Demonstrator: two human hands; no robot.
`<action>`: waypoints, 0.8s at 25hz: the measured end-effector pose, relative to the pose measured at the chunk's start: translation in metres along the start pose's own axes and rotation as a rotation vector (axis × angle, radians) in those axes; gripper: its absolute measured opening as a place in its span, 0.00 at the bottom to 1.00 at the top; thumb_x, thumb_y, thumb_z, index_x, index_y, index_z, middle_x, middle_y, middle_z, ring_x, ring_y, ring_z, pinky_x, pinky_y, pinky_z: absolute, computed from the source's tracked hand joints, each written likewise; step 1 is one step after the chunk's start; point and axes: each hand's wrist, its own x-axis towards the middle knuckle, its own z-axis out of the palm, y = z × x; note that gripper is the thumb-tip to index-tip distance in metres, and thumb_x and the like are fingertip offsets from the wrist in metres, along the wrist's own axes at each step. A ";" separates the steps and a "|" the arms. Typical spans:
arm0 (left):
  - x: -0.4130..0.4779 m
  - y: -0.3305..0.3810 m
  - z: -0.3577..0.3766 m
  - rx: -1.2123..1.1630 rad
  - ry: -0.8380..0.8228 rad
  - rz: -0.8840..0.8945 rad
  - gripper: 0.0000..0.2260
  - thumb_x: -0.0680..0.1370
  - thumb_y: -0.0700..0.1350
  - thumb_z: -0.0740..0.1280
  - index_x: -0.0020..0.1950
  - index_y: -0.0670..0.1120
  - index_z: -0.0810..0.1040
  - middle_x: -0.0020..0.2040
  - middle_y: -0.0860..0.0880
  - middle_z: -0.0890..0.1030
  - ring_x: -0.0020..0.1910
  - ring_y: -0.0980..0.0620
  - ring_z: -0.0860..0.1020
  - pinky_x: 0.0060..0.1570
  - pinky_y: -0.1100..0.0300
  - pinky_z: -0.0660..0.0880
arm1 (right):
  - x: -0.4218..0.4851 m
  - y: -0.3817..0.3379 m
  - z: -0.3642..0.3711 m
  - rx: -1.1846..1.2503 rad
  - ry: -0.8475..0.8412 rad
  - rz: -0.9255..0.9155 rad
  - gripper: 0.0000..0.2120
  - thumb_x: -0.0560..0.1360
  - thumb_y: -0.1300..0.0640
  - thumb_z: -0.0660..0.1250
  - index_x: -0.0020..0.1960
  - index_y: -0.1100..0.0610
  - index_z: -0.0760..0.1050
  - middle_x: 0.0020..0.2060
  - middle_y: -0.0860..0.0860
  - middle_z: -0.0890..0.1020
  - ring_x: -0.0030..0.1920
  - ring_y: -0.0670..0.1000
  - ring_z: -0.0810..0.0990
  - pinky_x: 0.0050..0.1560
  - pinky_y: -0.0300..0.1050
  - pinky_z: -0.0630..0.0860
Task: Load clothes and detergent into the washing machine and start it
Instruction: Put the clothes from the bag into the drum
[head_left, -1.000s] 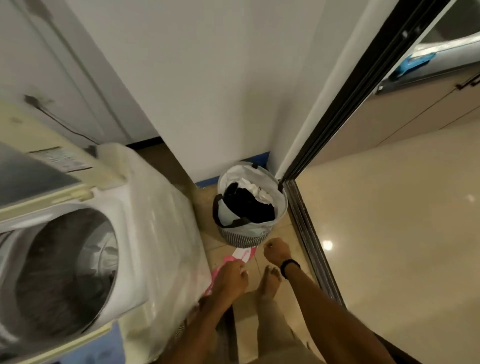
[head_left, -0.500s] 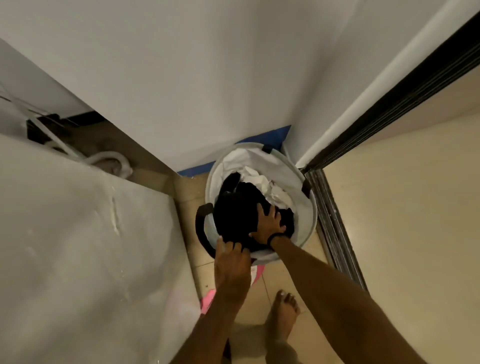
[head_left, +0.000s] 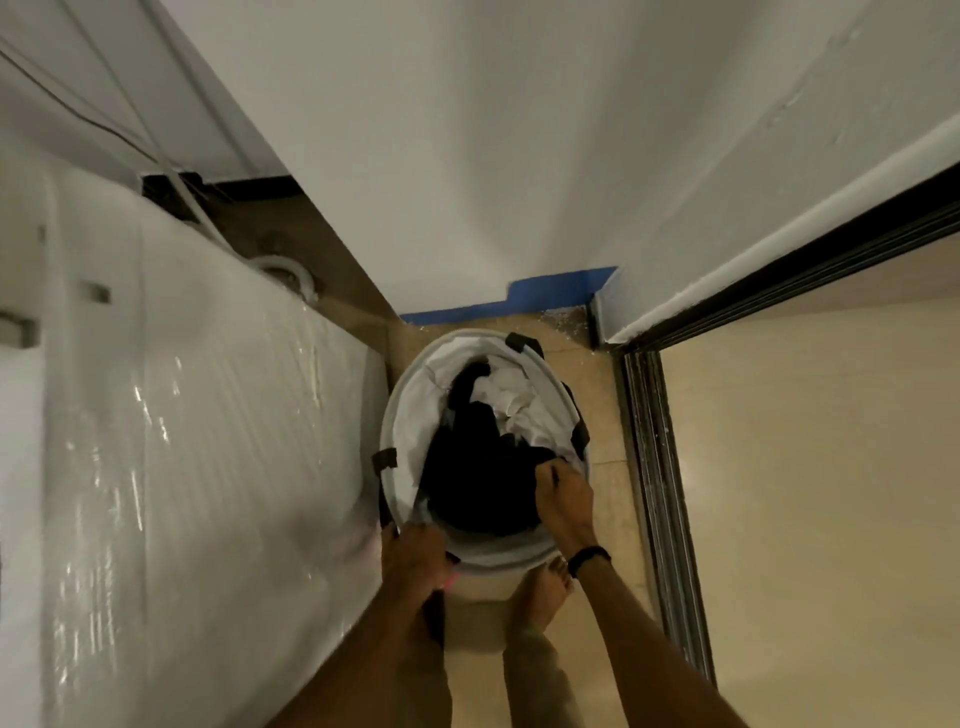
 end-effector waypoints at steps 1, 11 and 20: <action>-0.001 0.004 -0.009 -0.062 -0.007 0.002 0.12 0.77 0.55 0.64 0.56 0.52 0.79 0.57 0.51 0.81 0.61 0.48 0.77 0.67 0.50 0.64 | -0.010 -0.007 -0.003 -0.034 -0.016 -0.028 0.16 0.79 0.56 0.58 0.32 0.51 0.63 0.29 0.50 0.70 0.29 0.48 0.68 0.34 0.43 0.62; -0.018 0.055 -0.070 -1.446 -0.142 -0.379 0.32 0.78 0.65 0.59 0.70 0.41 0.69 0.64 0.41 0.77 0.59 0.41 0.78 0.39 0.58 0.77 | -0.093 -0.036 -0.015 -0.137 0.155 -0.277 0.11 0.79 0.57 0.63 0.55 0.60 0.81 0.49 0.51 0.76 0.42 0.46 0.75 0.40 0.26 0.68; -0.058 0.093 -0.095 -1.527 0.169 -0.274 0.11 0.79 0.45 0.65 0.56 0.40 0.76 0.50 0.46 0.80 0.51 0.46 0.80 0.50 0.54 0.78 | -0.151 -0.086 -0.071 0.165 0.471 -0.289 0.15 0.75 0.52 0.59 0.51 0.60 0.79 0.49 0.48 0.75 0.49 0.33 0.73 0.46 0.23 0.71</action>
